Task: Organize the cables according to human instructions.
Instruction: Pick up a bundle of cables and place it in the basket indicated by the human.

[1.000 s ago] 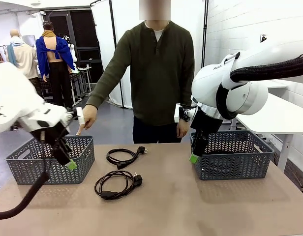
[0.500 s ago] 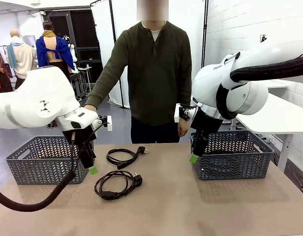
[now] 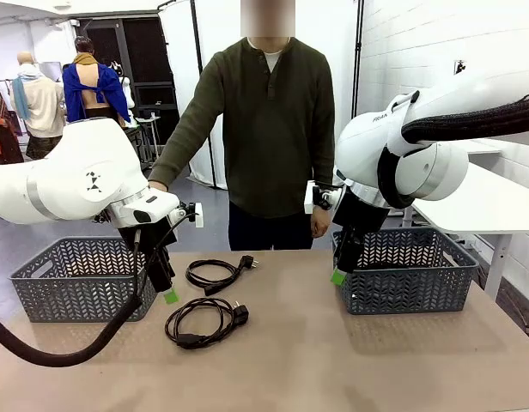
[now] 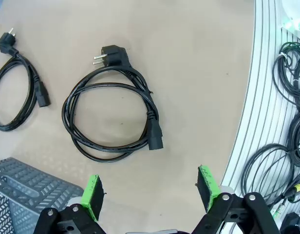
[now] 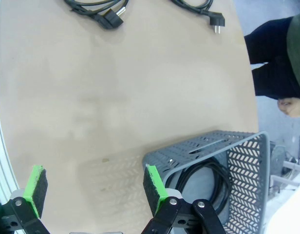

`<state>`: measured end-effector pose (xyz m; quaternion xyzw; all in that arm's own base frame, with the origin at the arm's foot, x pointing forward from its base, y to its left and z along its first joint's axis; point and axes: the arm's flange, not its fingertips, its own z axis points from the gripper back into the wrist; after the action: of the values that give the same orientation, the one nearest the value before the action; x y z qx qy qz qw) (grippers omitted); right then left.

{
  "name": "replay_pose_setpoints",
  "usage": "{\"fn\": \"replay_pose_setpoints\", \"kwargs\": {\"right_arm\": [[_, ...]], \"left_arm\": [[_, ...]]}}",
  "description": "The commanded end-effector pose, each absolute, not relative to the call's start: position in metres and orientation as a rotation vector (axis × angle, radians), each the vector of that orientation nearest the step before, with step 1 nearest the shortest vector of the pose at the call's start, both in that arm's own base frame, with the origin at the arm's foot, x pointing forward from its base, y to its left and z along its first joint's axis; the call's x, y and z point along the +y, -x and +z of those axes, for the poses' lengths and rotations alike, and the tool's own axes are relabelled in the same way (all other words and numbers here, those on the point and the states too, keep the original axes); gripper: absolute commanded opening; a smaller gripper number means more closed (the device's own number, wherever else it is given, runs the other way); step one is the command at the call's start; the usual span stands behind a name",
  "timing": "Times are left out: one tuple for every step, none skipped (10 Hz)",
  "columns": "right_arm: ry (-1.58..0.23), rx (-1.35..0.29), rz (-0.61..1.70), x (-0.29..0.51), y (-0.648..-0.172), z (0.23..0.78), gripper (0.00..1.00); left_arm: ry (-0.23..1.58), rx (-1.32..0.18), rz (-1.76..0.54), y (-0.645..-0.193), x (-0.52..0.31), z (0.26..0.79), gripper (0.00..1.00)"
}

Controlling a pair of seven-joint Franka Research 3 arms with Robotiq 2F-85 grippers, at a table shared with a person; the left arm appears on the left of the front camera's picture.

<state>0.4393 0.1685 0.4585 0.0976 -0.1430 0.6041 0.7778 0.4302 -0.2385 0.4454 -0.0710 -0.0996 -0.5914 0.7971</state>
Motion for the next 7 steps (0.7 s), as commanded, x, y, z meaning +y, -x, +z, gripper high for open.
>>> {"fn": "replay_pose_setpoints", "kwargs": {"right_arm": [[-0.201, -0.308, 1.308, 0.169, -0.440, 0.459, 1.00], [-0.201, -0.308, 1.308, 0.169, -0.440, 0.459, 1.00], [-0.201, -0.308, 1.308, 0.169, -0.440, 0.459, 1.00], [-0.201, -0.308, 1.308, 0.169, -0.440, 0.459, 1.00], [-0.201, -0.308, 1.308, 0.169, -0.440, 0.459, 1.00], [-0.201, -0.308, 1.308, 0.169, -0.440, 0.459, 1.00], [-0.201, -0.308, 1.308, 0.169, -0.440, 0.459, 1.00]], "left_arm": [[0.147, -0.221, -1.274, -0.426, -0.236, 0.446, 1.00], [0.147, -0.221, -1.274, -0.426, -0.236, 0.446, 1.00], [0.147, -0.221, -1.274, -0.426, -0.236, 0.446, 1.00], [0.149, -0.214, -1.272, -0.429, -0.239, 0.446, 1.00], [0.151, -0.207, -1.275, -0.430, -0.246, 0.440, 1.00], [0.150, -0.189, -1.295, -0.433, -0.255, 0.433, 1.00], [0.147, -0.166, -1.316, -0.438, -0.264, 0.424, 1.00]]}}
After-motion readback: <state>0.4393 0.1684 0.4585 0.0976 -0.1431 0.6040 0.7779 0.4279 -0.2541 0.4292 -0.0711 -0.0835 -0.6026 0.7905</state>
